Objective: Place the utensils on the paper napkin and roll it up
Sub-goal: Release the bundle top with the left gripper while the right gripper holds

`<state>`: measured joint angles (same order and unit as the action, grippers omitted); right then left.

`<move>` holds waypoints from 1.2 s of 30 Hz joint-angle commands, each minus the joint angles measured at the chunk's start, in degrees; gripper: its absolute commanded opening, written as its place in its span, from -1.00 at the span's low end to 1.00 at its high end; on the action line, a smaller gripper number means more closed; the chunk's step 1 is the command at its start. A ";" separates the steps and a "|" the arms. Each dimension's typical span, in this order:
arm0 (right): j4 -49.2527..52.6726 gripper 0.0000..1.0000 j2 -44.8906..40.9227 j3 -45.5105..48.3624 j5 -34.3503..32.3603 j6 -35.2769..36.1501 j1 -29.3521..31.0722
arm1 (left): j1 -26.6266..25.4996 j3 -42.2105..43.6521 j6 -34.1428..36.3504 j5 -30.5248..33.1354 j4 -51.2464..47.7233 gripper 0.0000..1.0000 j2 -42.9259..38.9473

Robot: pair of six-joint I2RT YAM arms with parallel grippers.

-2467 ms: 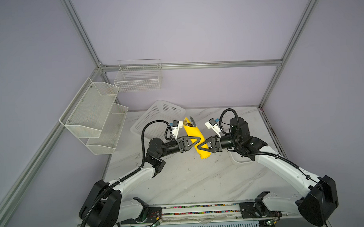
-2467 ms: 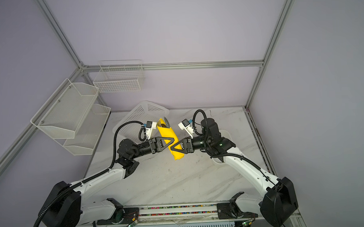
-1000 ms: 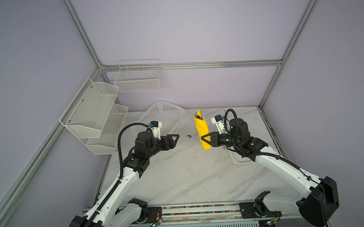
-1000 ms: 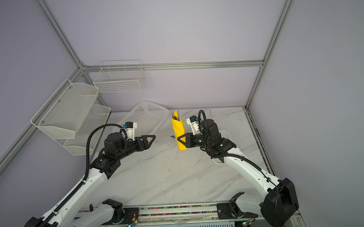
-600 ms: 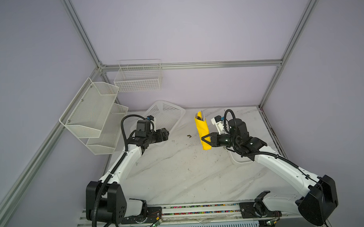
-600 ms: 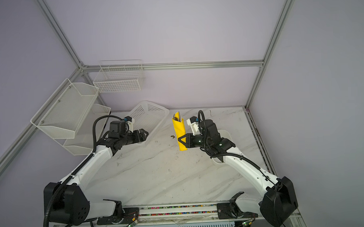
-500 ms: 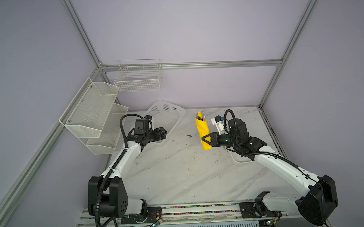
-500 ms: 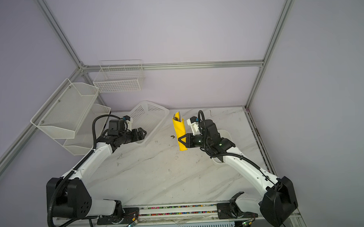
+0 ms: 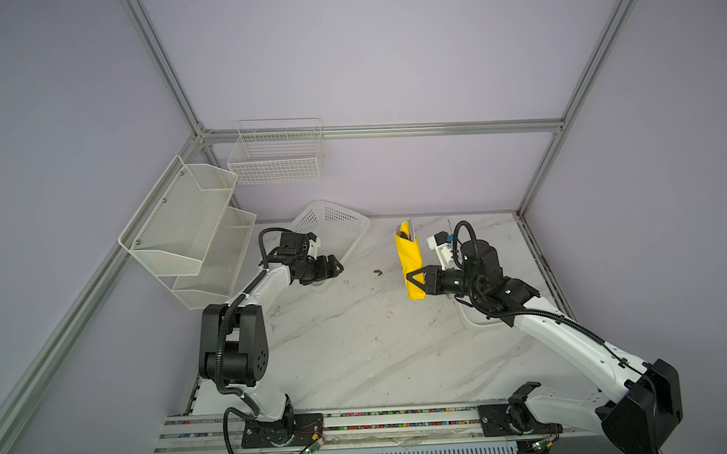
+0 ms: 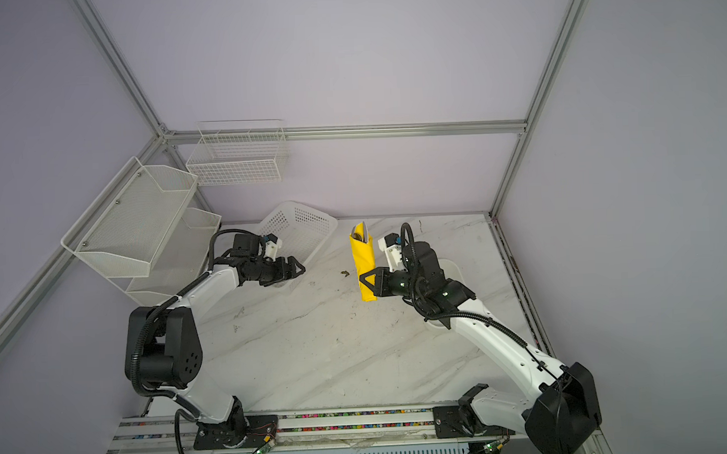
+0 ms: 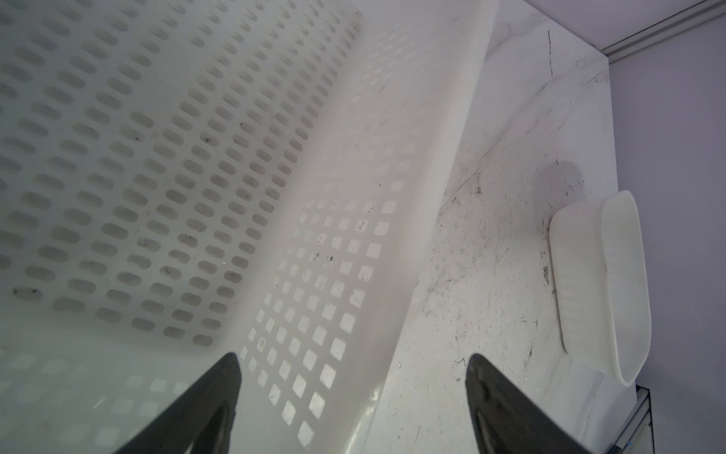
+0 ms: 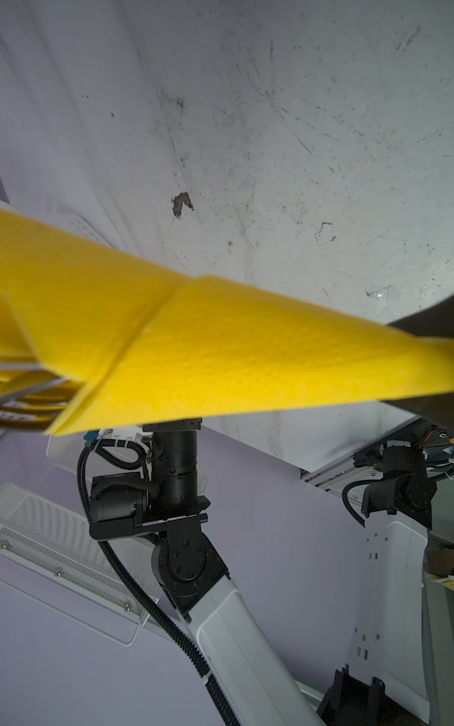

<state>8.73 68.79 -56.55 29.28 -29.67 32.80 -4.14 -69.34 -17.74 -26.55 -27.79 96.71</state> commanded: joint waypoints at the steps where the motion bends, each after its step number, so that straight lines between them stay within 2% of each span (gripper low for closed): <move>1: -2.01 -0.91 -0.87 0.11 -0.62 -0.21 0.25 | -0.18 -3.20 0.18 -4.01 -1.22 0.69 0.74; 12: -2.07 -0.91 -1.21 0.86 -2.64 -0.30 0.25 | -4.75 1.64 -1.49 -6.49 -0.88 0.64 -1.54; 25: -1.00 -0.91 -1.54 0.14 -4.39 -0.26 0.25 | -11.07 6.26 -8.48 -9.43 4.54 0.54 -2.82; 30: -0.69 -0.91 -3.17 1.32 -6.31 -0.73 0.26 | -15.74 8.75 -13.49 -9.81 9.33 0.52 -4.15; 36: 0.01 -0.91 -4.26 2.11 -7.46 -0.85 0.25 | -21.81 15.39 -26.25 -8.81 23.98 0.52 -6.59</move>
<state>9.52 66.37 -55.13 23.11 -30.37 32.80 -23.92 -57.39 -35.66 -34.37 -13.41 92.95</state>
